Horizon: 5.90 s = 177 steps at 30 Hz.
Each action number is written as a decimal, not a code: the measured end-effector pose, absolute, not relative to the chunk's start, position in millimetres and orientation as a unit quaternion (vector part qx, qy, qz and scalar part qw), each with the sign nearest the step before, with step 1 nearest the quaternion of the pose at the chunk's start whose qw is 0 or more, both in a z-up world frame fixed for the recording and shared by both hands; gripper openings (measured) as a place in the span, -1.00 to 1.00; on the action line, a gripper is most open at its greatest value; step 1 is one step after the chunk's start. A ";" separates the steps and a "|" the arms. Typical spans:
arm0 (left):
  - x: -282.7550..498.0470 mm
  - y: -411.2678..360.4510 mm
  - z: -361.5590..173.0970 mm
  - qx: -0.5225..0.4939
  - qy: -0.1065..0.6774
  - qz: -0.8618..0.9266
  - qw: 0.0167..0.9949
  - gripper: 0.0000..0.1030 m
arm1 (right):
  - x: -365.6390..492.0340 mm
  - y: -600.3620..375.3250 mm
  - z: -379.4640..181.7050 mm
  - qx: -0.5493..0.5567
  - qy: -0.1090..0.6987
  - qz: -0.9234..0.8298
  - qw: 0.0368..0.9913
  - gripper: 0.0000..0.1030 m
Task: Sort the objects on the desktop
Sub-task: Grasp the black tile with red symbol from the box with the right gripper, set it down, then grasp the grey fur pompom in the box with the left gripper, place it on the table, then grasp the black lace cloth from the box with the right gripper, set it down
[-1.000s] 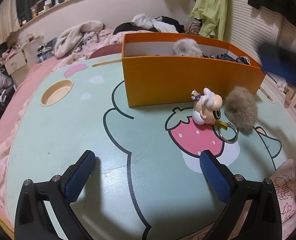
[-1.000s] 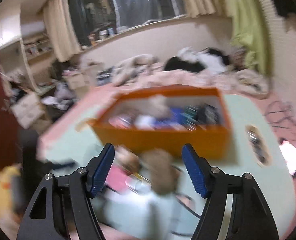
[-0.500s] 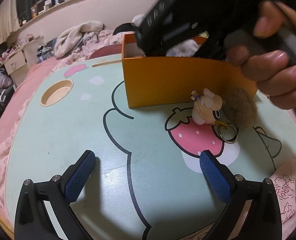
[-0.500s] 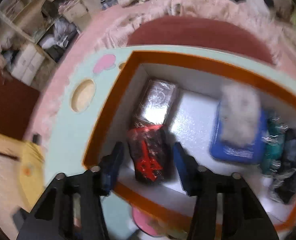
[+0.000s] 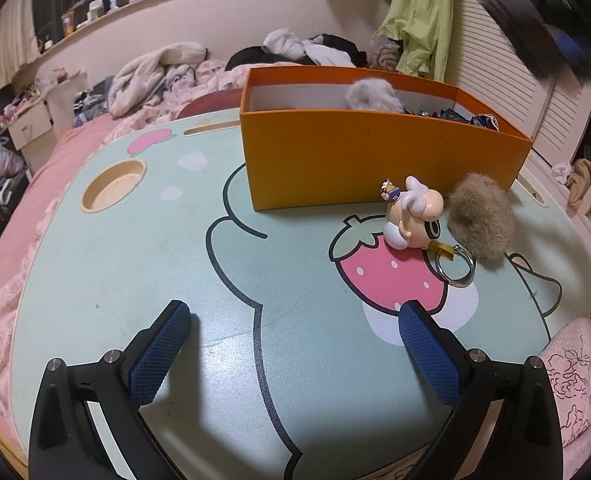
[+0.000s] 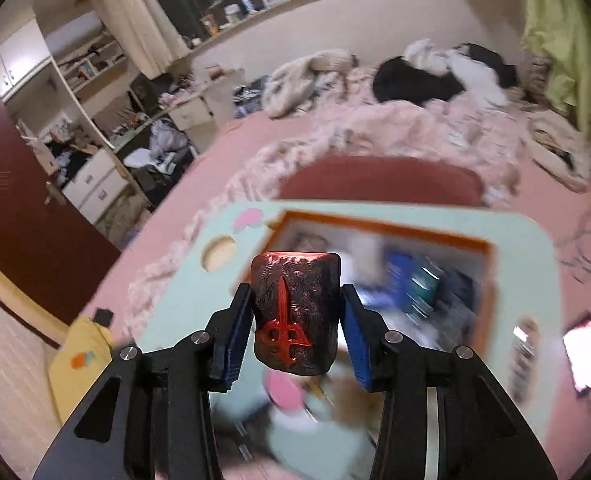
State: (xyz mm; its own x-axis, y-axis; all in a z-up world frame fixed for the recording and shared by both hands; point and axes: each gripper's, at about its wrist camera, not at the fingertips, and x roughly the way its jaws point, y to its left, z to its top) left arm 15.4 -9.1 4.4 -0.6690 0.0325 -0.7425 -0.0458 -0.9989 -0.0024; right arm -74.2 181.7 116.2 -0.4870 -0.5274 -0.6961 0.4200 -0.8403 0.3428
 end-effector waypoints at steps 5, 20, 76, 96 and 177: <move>15.7 -10.6 4.5 -0.406 0.008 0.914 0.022 1.00 | -63.4 218.2 50.7 0.489 -0.049 -0.846 0.207 -0.14; 16.1 -11.1 4.3 -0.405 0.009 0.914 0.022 1.00 | -16.2 215.4 9.5 0.394 -0.107 -0.899 0.157 0.22; 20.9 -20.2 87.4 -0.338 -0.038 0.938 0.070 -0.55 | 20.6 185.6 -27.8 0.352 0.056 -0.922 0.149 0.84; 49.8 -20.7 9.8 -0.381 -0.014 0.924 0.030 0.96 | 19.3 187.7 -28.6 0.352 0.057 -0.922 0.151 0.85; 47.0 -18.7 9.9 -0.387 0.005 0.922 0.021 0.99 | 26.2 199.2 -29.8 0.355 0.042 -0.930 0.088 0.95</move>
State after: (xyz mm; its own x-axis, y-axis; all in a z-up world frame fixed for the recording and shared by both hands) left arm 47.0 -18.7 9.9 -0.6989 0.0354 -0.7143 -0.0433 -0.9990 -0.0071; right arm 26.2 199.2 -29.8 -0.7323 -0.1334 -0.6678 0.1931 -0.9810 -0.0158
